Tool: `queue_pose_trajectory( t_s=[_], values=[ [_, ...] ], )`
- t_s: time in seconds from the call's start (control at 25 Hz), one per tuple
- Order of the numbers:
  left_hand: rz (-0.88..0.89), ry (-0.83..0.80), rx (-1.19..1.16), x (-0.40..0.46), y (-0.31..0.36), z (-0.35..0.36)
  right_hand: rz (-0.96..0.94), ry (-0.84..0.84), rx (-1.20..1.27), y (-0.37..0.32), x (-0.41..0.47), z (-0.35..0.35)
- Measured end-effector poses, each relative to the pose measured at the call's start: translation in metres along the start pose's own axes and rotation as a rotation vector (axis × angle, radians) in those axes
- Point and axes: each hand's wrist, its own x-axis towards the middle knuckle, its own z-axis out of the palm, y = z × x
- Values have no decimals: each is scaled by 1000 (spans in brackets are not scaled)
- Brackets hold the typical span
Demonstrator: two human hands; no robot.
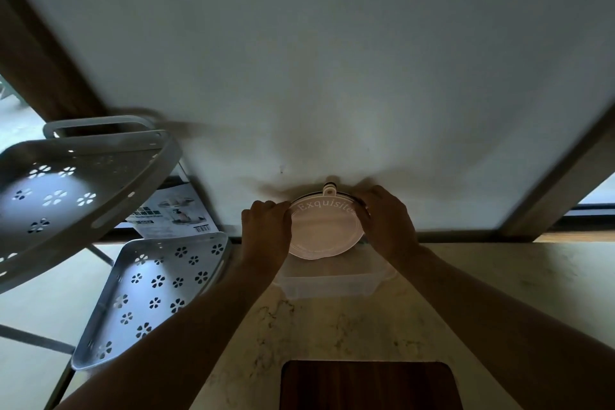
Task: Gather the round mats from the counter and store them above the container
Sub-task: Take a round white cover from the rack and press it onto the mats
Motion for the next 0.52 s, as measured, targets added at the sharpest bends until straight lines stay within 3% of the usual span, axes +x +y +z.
queue_pose_trajectory(
  t_s=[0.32, 0.52],
  values=[
    [-25, -32, -165, 4, -2, -4, -11, -17, 43, 1, 2, -4],
    [-51, -80, -97, 4, -1, -4, -52, 2, 43, -1, 5, -10]
  ],
)
